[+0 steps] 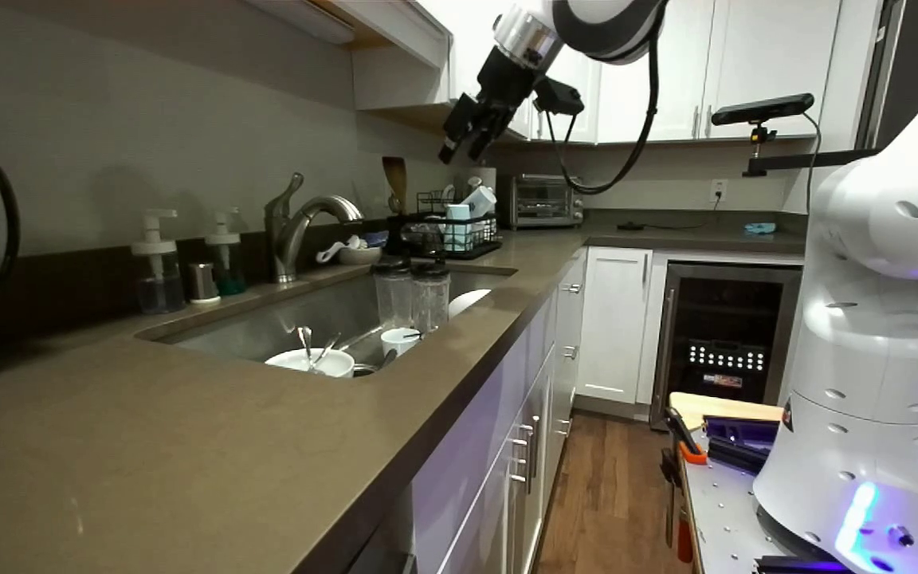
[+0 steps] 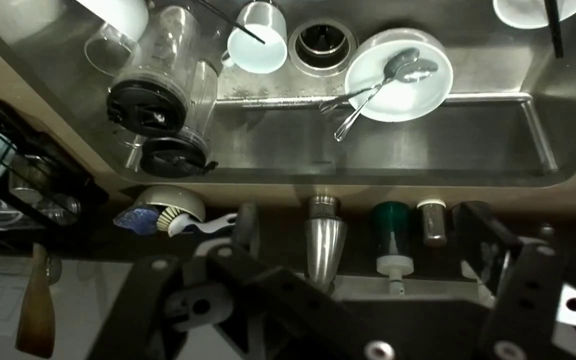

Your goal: Open the tap

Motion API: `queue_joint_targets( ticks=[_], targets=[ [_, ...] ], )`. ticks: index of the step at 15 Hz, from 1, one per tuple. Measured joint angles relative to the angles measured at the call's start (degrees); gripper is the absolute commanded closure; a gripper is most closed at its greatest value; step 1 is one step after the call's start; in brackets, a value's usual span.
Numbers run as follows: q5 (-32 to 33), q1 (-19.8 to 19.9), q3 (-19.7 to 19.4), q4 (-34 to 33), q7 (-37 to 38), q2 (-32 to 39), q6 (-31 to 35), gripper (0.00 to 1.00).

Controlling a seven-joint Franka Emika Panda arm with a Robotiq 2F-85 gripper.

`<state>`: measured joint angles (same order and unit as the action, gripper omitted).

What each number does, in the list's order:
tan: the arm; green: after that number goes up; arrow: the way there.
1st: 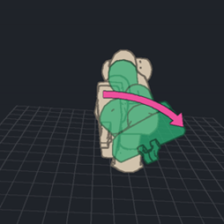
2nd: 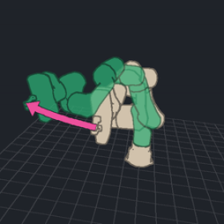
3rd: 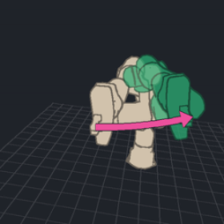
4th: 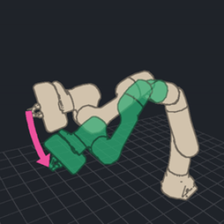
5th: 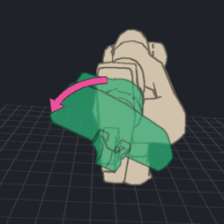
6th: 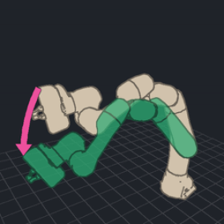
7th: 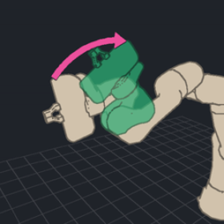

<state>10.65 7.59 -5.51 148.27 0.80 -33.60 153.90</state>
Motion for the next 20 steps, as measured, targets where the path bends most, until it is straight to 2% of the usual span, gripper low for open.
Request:
queue_joint_targets(
  ticks=[3,6,7,12,16,17,20],
  targets=[
    [-0.38,-1.36,0.00,-7.65,-0.09,9.85,3.03,0.02],
    [-1.38,-2.81,-0.02,-16.27,-0.92,18.43,3.39,0.13],
    [-1.93,-3.18,-0.09,-19.28,-1.54,21.07,3.39,0.31],
    [-6.37,-3.43,-0.30,-32.48,-6.12,32.22,3.37,0.65],
    [-9.92,-3.25,-0.39,-40.00,-8.98,38.84,3.38,0.91],
    [-10.59,-3.21,-0.39,-41.34,-9.29,40.13,3.54,0.95],
    [-12.51,-3.16,-0.38,-43.50,-9.93,43.12,5.72,1.00]
  ],
)
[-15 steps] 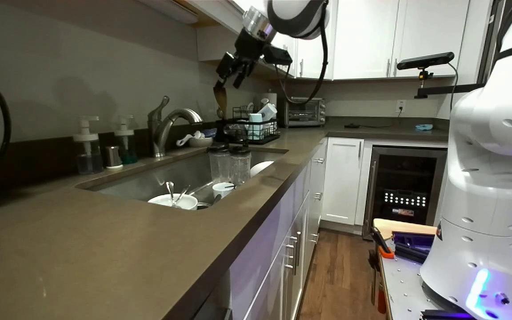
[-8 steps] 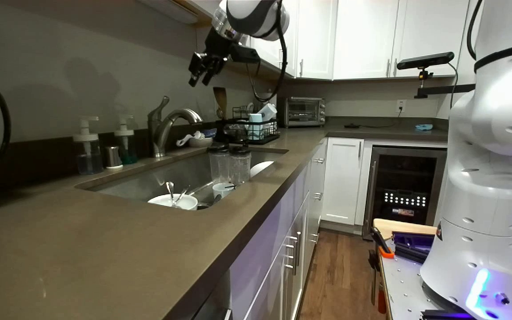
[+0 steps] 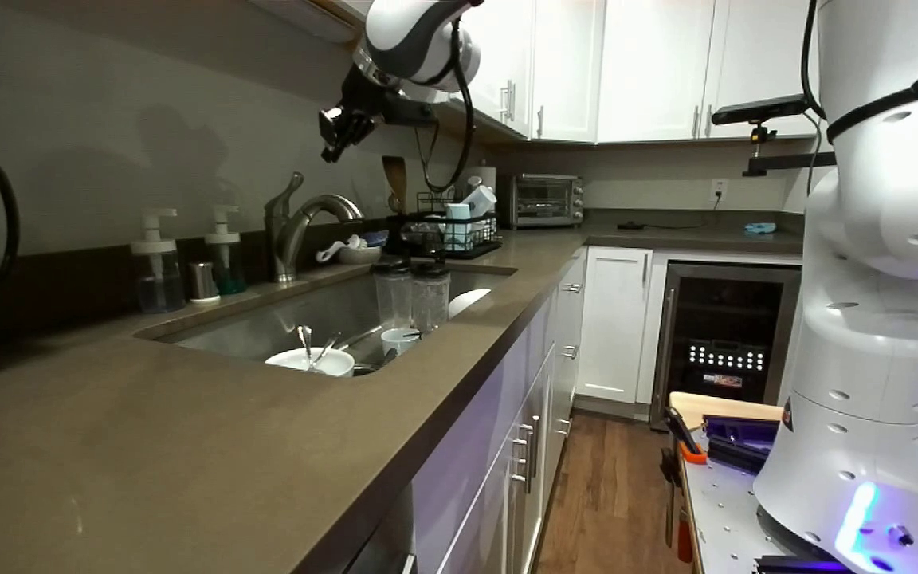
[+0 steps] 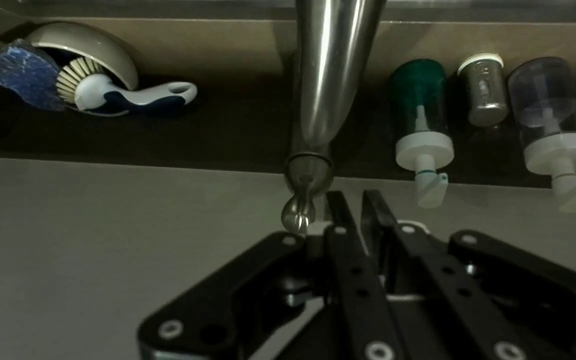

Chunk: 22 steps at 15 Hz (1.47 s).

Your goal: Open the tap

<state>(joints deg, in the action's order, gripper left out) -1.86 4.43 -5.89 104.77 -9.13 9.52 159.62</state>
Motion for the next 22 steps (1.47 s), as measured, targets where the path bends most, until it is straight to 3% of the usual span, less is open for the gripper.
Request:
queue_joint_targets(
  ticks=[7,14,18,22],
  targets=[
    [-3.12,0.78,0.94,-0.33,-0.63,4.82,8.10,0.97],
    [-3.23,2.13,2.61,-6.30,-0.63,10.33,8.86,0.97],
    [-3.23,3.31,4.08,-12.81,-0.97,13.94,6.25,0.98],
    [-4.77,6.55,8.40,-18.70,-4.33,17.07,-1.56,0.98]
  ],
)
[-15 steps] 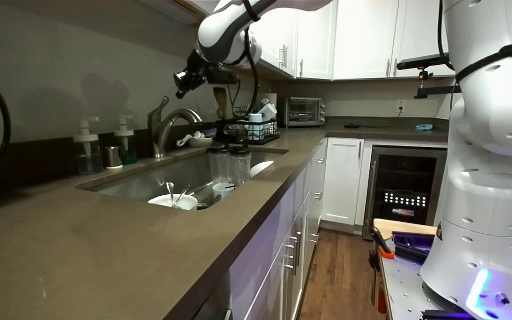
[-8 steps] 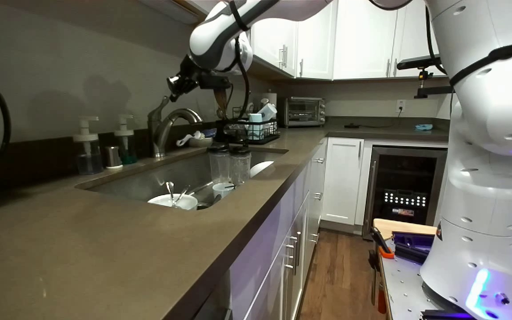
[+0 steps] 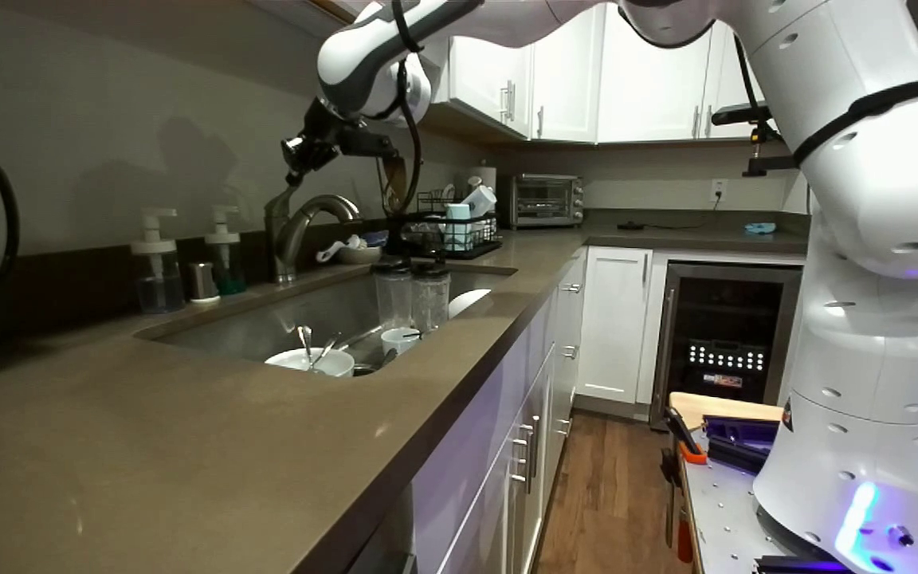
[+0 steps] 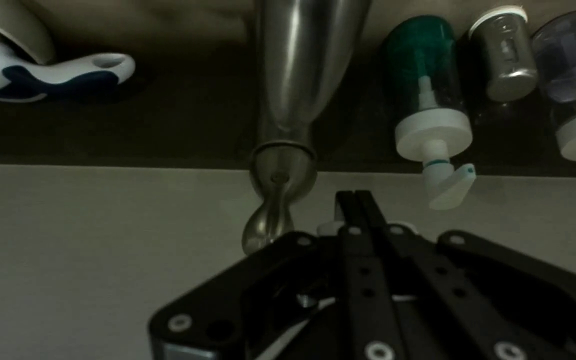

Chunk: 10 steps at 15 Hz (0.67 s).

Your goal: Open the tap

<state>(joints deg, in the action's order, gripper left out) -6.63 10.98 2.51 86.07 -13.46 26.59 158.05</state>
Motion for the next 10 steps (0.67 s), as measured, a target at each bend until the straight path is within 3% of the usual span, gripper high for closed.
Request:
queue_joint_targets(
  ticks=[4,10],
  targets=[
    [-0.09,0.97,0.44,-4.00,-0.51,2.46,-4.36,0.97],
    [0.36,0.86,-2.13,-8.72,-0.39,5.98,-4.90,0.97]
  ],
)
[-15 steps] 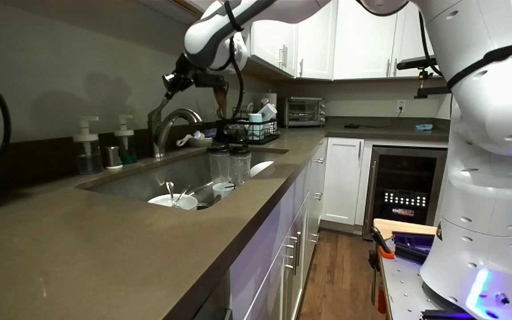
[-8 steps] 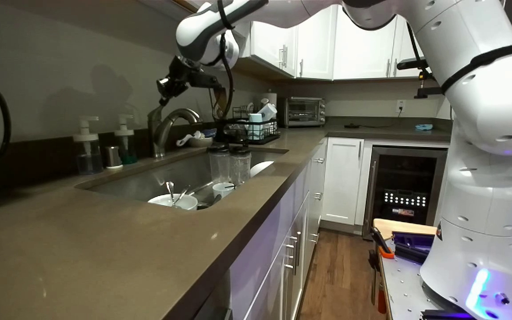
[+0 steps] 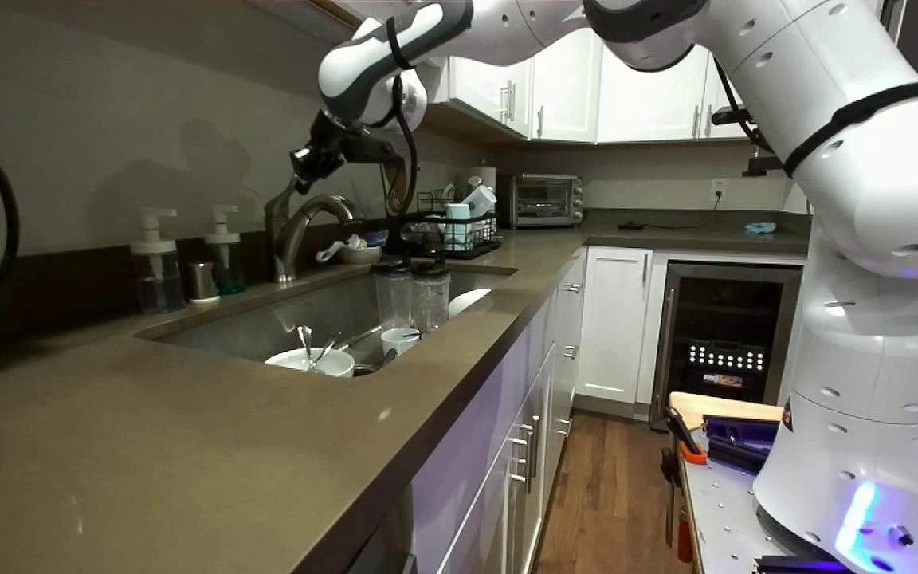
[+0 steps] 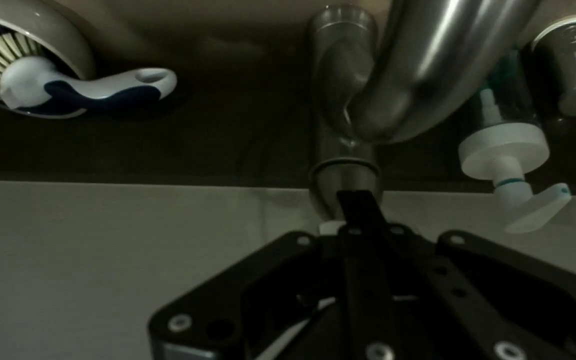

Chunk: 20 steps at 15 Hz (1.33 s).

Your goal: Open the tap

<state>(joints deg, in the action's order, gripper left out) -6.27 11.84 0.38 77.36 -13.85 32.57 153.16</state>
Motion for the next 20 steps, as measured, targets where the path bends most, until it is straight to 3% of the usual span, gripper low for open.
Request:
queue_joint_targets(
  ticks=[20],
  targets=[
    [-0.04,-0.16,-0.58,-3.93,5.93,3.15,2.21,0.96]
  ],
)
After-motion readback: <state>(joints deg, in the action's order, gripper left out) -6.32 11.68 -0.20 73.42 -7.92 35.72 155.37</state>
